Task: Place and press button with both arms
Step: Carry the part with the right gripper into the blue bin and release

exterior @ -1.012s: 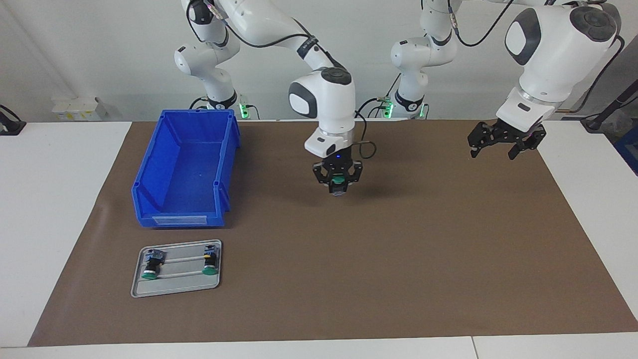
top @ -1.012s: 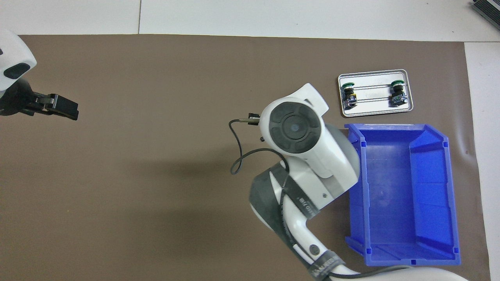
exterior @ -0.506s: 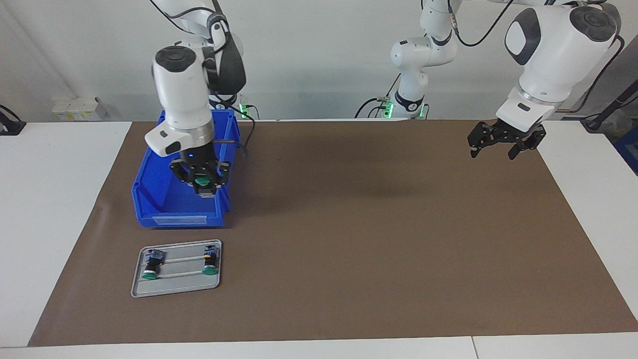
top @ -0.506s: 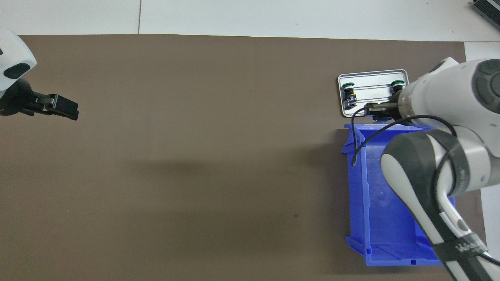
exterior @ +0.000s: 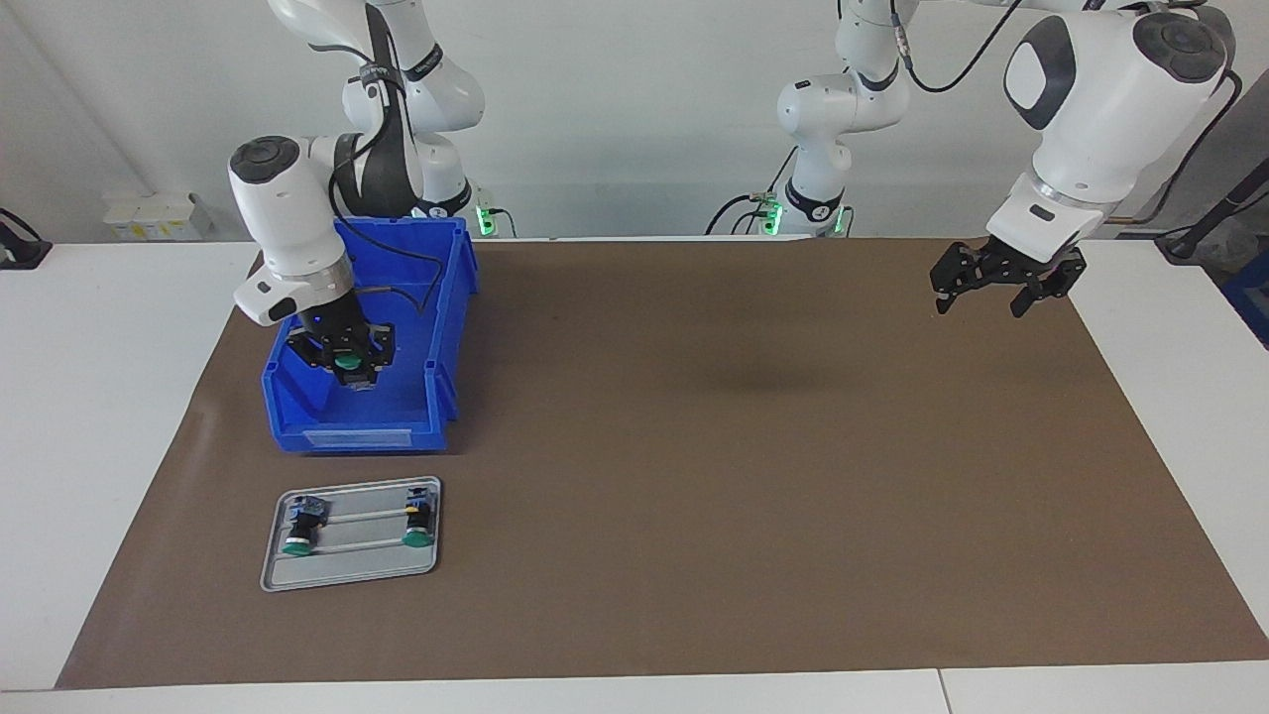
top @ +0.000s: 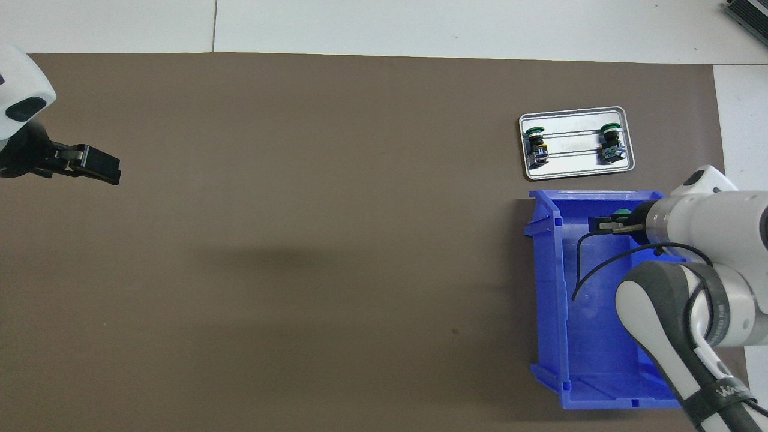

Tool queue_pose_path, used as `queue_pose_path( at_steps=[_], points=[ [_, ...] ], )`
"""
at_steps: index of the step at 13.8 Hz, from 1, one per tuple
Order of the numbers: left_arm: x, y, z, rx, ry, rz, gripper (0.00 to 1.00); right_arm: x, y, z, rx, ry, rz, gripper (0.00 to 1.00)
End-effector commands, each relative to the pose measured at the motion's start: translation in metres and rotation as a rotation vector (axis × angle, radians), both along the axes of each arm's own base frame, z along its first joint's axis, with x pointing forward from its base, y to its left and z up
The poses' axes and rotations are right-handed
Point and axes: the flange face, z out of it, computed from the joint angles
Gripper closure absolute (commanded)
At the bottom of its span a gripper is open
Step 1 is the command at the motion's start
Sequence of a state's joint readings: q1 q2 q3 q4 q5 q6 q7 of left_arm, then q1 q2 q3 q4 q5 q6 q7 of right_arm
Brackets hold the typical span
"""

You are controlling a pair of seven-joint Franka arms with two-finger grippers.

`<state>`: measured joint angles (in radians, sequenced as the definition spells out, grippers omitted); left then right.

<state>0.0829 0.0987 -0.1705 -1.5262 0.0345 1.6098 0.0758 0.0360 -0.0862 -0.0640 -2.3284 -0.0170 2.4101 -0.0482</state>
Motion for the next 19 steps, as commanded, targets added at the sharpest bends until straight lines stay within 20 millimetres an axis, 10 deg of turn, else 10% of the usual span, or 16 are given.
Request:
queue_pose_path(
  at_steps=[1, 9, 10, 13, 19],
  points=[
    [-0.009, 0.003, 0.001, 0.021, -0.003, -0.002, 0.0, -0.03, -0.002, -0.021, 0.031, -0.028, 0.009, 1.0],
    [-0.01, 0.003, 0.002, 0.021, -0.004, -0.002, 0.0, -0.049, -0.014, -0.085, 0.011, -0.05, 0.025, 1.0],
    [-0.01, 0.003, 0.002, 0.021, -0.004, -0.002, 0.0, -0.049, -0.014, -0.085, 0.011, -0.049, 0.026, 0.86],
    [-0.01, 0.003, 0.002, 0.021, -0.004, -0.002, 0.0, -0.047, -0.015, -0.084, 0.011, -0.053, 0.02, 0.01],
    [-0.01, 0.003, 0.002, 0.021, -0.004, -0.002, 0.0, 0.008, -0.017, 0.002, 0.028, -0.035, -0.009, 0.0]
  ],
)
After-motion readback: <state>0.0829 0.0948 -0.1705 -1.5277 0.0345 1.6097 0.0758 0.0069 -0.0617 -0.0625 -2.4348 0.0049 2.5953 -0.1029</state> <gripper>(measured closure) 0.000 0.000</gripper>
